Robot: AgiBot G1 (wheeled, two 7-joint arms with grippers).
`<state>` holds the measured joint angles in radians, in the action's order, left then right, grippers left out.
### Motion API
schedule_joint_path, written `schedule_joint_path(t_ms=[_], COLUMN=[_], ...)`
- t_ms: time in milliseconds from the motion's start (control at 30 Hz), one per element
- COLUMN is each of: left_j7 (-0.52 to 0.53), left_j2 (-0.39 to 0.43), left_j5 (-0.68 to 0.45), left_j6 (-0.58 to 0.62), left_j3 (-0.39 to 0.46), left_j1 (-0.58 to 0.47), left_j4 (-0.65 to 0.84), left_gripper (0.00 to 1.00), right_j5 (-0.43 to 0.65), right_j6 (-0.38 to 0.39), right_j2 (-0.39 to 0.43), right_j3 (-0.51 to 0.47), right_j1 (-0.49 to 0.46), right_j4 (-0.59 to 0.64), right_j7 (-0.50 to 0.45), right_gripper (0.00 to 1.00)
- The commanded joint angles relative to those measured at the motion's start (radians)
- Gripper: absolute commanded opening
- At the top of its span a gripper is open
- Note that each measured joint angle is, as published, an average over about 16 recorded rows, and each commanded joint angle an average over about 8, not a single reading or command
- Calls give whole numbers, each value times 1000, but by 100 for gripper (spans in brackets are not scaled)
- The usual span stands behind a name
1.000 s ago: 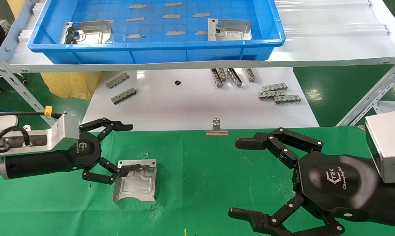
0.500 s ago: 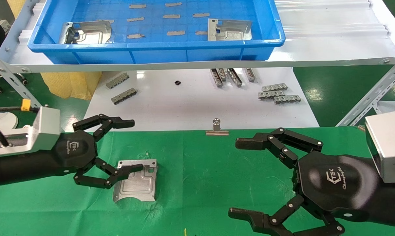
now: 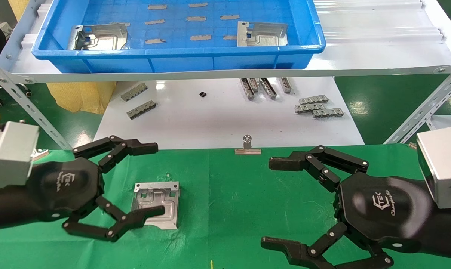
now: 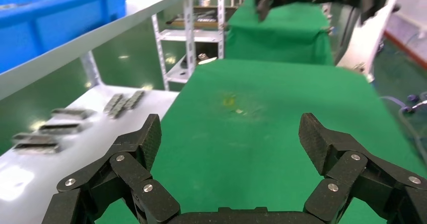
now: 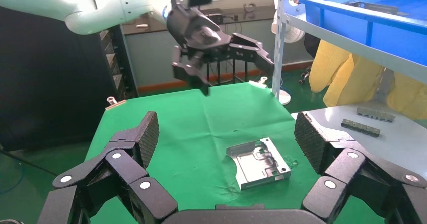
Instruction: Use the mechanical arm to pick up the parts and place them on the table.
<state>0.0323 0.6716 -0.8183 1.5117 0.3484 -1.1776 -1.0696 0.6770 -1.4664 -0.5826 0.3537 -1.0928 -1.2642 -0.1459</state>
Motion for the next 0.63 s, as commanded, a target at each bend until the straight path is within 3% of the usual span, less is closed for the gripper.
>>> schedule_joint_path(t_ms=[33,333,633], left_j7=[30,153,171], left_j2=[-12,-60,-72], left_j5=[17,88,107], left_j6=[-3,-15,-19], left_j3=[-13,-68,-83], left_j1=[20,103,123], left_j4=[-42,-214,-255], left_gripper=[100,100,100], right_j5=[0,0,0], right_j6=[0,0,0], right_j2=[0,0,0], right_j3=[0,0,0], right_j1=[0,0,0], right_j4=[0,0,0], right_j7=[0,0,0], right_gripper=[100,100,100])
